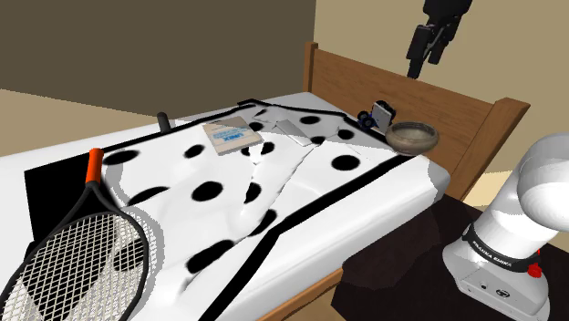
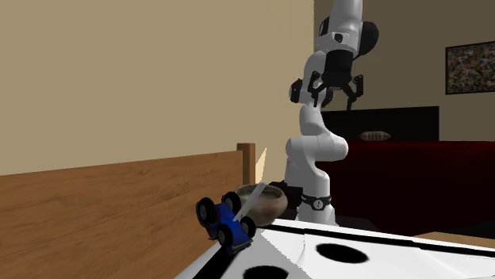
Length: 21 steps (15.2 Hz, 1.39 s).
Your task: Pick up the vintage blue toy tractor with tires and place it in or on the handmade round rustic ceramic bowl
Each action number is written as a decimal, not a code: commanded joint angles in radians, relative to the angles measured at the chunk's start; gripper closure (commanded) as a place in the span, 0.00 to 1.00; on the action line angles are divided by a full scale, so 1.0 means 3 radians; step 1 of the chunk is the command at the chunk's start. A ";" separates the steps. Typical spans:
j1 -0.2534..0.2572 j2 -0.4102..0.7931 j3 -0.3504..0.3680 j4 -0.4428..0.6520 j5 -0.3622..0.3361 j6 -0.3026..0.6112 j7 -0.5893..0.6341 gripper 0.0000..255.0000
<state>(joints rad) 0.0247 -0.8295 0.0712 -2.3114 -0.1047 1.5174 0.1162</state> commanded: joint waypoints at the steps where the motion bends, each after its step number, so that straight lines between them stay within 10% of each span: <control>1: 0.0000 0.0000 0.0000 0.0000 0.0000 0.0000 0.0000 0.00; 21: -0.0309 0.2017 -0.0632 0.0232 -0.1169 0.0987 -0.1156 0.00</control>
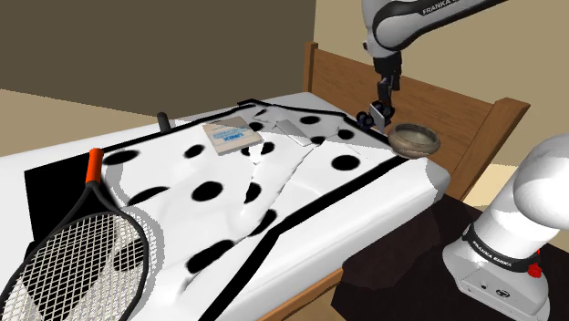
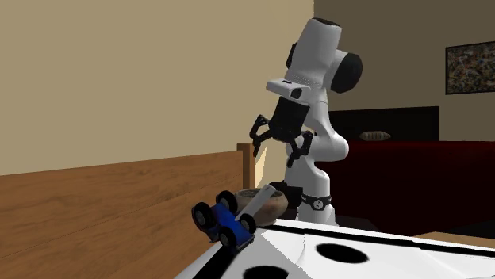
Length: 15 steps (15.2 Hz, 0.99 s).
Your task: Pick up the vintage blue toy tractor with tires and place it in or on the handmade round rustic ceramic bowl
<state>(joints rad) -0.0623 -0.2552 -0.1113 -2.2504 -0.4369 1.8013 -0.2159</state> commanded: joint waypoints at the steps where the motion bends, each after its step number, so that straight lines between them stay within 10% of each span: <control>1: -0.0037 0.0222 -0.0045 0.0076 -0.0116 0.0083 -0.0091 0.00; 15: -0.0238 0.1192 -0.0246 0.0363 -0.0576 0.0588 -0.0331 0.00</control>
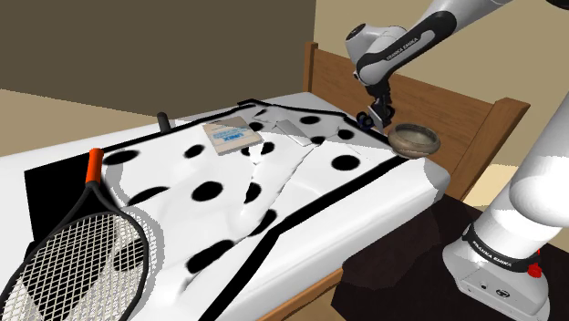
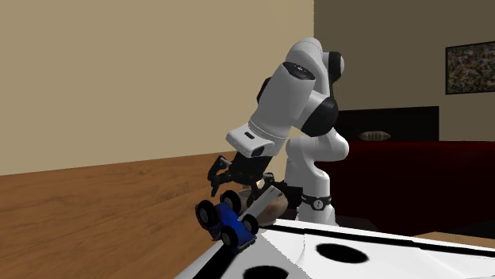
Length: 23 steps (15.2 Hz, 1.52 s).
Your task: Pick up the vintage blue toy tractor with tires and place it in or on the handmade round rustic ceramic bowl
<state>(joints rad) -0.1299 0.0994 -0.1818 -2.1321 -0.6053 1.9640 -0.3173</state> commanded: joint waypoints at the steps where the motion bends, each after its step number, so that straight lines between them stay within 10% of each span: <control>1: -0.0031 0.0030 -0.0028 -0.0069 -0.0036 0.0111 0.0016 0.00; 9: -0.0031 0.0030 -0.0028 -0.0069 -0.0036 0.0111 0.0016 0.00; 10: -0.0031 0.0030 -0.0028 -0.0069 -0.0036 0.0111 0.0016 1.00; 23: -0.0021 -0.0069 -0.0020 -0.0007 -0.0011 -0.0033 -0.0062 1.00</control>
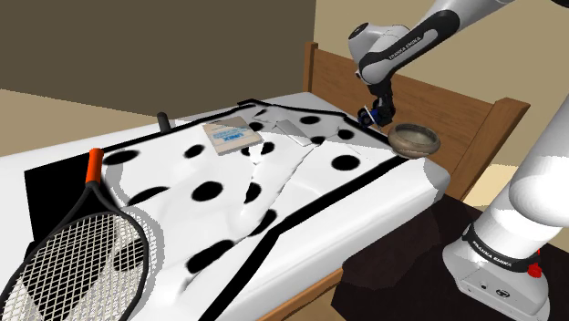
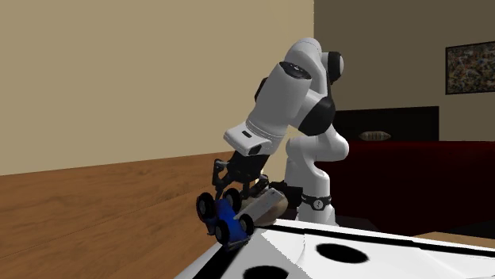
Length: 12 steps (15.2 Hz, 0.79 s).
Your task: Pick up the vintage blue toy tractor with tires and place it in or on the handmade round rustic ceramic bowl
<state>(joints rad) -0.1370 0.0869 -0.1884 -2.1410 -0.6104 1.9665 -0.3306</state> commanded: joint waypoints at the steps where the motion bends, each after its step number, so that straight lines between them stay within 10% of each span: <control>1: 0.0005 -0.0050 0.0004 0.0041 0.0012 -0.0078 -0.0038 1.00; 12: 0.0029 -0.0264 0.0026 0.0277 0.0068 -0.0481 -0.0250 1.00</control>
<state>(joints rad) -0.1283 0.0132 -0.1805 -2.0671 -0.5909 1.8340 -0.3986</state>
